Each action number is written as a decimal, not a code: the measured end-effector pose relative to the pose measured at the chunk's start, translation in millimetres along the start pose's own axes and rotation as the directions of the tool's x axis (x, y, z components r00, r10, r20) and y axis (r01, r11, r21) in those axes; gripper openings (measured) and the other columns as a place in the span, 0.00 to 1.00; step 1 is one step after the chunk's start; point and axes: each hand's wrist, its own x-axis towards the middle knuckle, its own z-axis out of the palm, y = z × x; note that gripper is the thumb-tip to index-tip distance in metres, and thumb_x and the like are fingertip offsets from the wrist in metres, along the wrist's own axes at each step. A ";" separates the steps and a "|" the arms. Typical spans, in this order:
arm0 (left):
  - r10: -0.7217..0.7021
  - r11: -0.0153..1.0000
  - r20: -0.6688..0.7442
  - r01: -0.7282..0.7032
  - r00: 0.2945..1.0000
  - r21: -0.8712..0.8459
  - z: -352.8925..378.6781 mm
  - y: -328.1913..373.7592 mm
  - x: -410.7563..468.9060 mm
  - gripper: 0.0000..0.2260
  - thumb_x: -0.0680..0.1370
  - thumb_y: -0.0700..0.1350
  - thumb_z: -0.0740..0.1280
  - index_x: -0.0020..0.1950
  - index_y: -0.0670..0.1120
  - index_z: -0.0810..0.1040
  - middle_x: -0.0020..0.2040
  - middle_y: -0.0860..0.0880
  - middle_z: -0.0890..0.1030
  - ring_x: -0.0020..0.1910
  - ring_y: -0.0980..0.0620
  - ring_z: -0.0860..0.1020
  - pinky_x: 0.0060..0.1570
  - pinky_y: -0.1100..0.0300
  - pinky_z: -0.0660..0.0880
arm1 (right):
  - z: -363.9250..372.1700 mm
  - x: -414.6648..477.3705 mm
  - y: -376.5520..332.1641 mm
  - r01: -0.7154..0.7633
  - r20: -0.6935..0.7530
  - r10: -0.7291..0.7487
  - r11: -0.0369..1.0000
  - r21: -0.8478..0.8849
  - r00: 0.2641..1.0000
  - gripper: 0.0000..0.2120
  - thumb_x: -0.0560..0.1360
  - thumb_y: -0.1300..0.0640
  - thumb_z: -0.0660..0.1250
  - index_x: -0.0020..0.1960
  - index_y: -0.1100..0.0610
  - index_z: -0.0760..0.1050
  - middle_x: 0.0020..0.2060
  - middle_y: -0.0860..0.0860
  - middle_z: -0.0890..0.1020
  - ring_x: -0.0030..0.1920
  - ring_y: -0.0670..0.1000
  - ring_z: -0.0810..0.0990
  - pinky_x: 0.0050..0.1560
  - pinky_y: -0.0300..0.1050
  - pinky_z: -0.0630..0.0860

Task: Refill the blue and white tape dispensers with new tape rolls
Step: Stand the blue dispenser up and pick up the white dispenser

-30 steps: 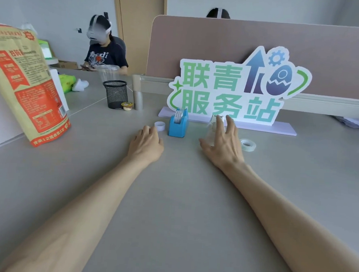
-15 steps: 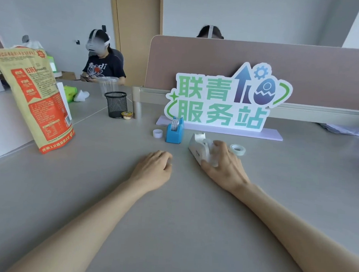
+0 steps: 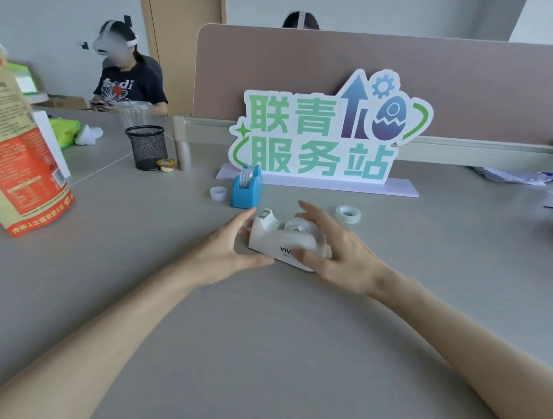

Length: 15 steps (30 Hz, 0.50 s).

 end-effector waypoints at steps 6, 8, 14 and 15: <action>-0.016 1.000 -0.031 0.015 0.999 -0.022 -1.7 0.1 5.0 0.33 0.69 0.50 0.76 0.72 0.52 0.67 0.64 0.54 0.71 0.62 0.59 0.73 0.64 0.63 0.68 | -11.4 12.6 -6.7 0.171 -0.138 -0.202 0.963 -0.208 0.970 0.11 0.79 0.56 0.64 0.59 0.53 0.80 0.56 0.48 0.82 0.51 0.46 0.80 0.55 0.44 0.75; -0.019 0.999 -0.051 0.018 0.998 -0.029 -0.3 -0.1 7.3 0.29 0.68 0.51 0.77 0.66 0.52 0.71 0.62 0.54 0.71 0.61 0.56 0.73 0.64 0.58 0.69 | -14.7 14.7 -8.6 0.139 -0.146 -0.172 0.967 -0.212 0.974 0.09 0.78 0.57 0.64 0.55 0.51 0.82 0.51 0.47 0.84 0.47 0.46 0.79 0.51 0.47 0.76; -0.053 0.995 -0.020 0.051 0.998 -0.085 2.3 -3.4 9.3 0.27 0.60 0.61 0.75 0.55 0.57 0.71 0.60 0.57 0.77 0.61 0.59 0.75 0.65 0.50 0.71 | -24.0 21.5 -10.9 0.172 -0.125 -0.216 0.940 -0.295 0.968 0.10 0.76 0.63 0.66 0.50 0.53 0.84 0.46 0.49 0.86 0.46 0.54 0.81 0.47 0.52 0.78; -0.050 0.993 -0.023 0.047 0.999 -0.104 2.7 -3.9 9.7 0.27 0.60 0.60 0.76 0.54 0.56 0.72 0.59 0.56 0.78 0.60 0.58 0.76 0.64 0.49 0.72 | -25.1 21.4 -10.6 0.205 -0.106 -0.255 0.916 -0.346 0.961 0.11 0.75 0.64 0.65 0.50 0.53 0.83 0.46 0.50 0.85 0.46 0.55 0.81 0.46 0.52 0.78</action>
